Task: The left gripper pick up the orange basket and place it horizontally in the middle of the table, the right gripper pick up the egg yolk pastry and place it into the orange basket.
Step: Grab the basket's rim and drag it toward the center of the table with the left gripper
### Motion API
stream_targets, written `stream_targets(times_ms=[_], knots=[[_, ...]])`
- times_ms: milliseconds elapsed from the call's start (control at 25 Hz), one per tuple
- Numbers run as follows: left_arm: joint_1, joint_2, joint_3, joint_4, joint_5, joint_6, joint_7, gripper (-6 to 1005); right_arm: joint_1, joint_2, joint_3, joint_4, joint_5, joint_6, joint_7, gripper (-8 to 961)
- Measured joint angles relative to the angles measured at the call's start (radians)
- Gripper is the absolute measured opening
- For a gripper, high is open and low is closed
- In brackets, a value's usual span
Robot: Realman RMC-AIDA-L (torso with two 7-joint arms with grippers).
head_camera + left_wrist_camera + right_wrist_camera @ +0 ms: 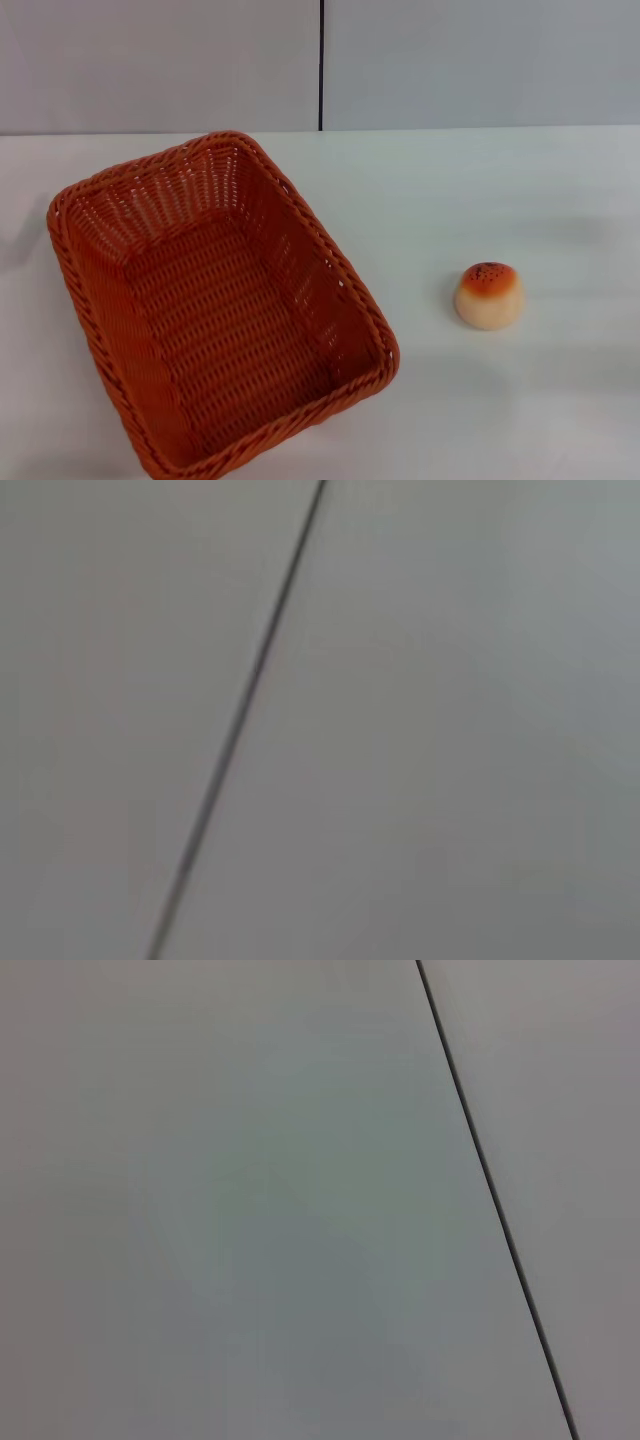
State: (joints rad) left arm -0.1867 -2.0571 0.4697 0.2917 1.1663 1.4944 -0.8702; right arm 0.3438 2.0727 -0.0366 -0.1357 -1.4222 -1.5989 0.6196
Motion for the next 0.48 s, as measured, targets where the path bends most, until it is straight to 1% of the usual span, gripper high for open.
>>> stream_targets(times_ms=[80, 120, 160, 200, 240, 280, 320, 400, 440, 480], knots=[[0.000, 0.000, 0.000, 0.000, 0.000, 0.000, 0.000, 807, -0.001, 0.001, 0.000, 0.001, 0.000, 0.001, 0.000, 577], [0.008, 0.000, 0.091, 0.142, 0.006, -0.026, -0.128, 806, -0.002, 0.002, 0.000, 0.001, 0.000, 0.001, 0.000, 577], [0.008, 0.000, 0.091, 0.142, 0.006, -0.026, -0.128, 806, -0.004, 0.002, 0.000, 0.003, 0.000, 0.000, 0.000, 577], [0.018, 0.001, 0.140, 0.303, 0.050, -0.035, -0.246, 806, -0.005, 0.002, 0.000, 0.004, 0.000, -0.001, 0.000, 577], [0.018, 0.001, 0.140, 0.303, 0.050, -0.035, -0.246, 806, -0.006, 0.002, 0.000, 0.005, 0.000, -0.004, 0.000, 577], [0.018, 0.001, 0.145, 0.409, 0.100, -0.033, -0.333, 805, -0.007, 0.002, 0.000, 0.005, 0.000, -0.006, 0.000, 577], [0.018, 0.001, 0.148, 0.448, 0.122, -0.032, -0.368, 805, -0.008, 0.002, 0.000, 0.005, 0.000, -0.007, 0.000, 577], [0.012, 0.001, 0.161, 0.587, 0.207, -0.027, -0.494, 805, -0.009, 0.002, 0.000, 0.005, 0.000, -0.007, 0.000, 577], [0.012, 0.001, 0.161, 0.587, 0.207, -0.027, -0.494, 804, -0.009, 0.003, 0.000, 0.005, 0.000, -0.007, 0.000, 577], [0.004, 0.001, 0.177, 0.684, 0.270, -0.025, -0.572, 804, -0.009, 0.003, 0.000, 0.004, 0.000, -0.008, 0.000, 577]])
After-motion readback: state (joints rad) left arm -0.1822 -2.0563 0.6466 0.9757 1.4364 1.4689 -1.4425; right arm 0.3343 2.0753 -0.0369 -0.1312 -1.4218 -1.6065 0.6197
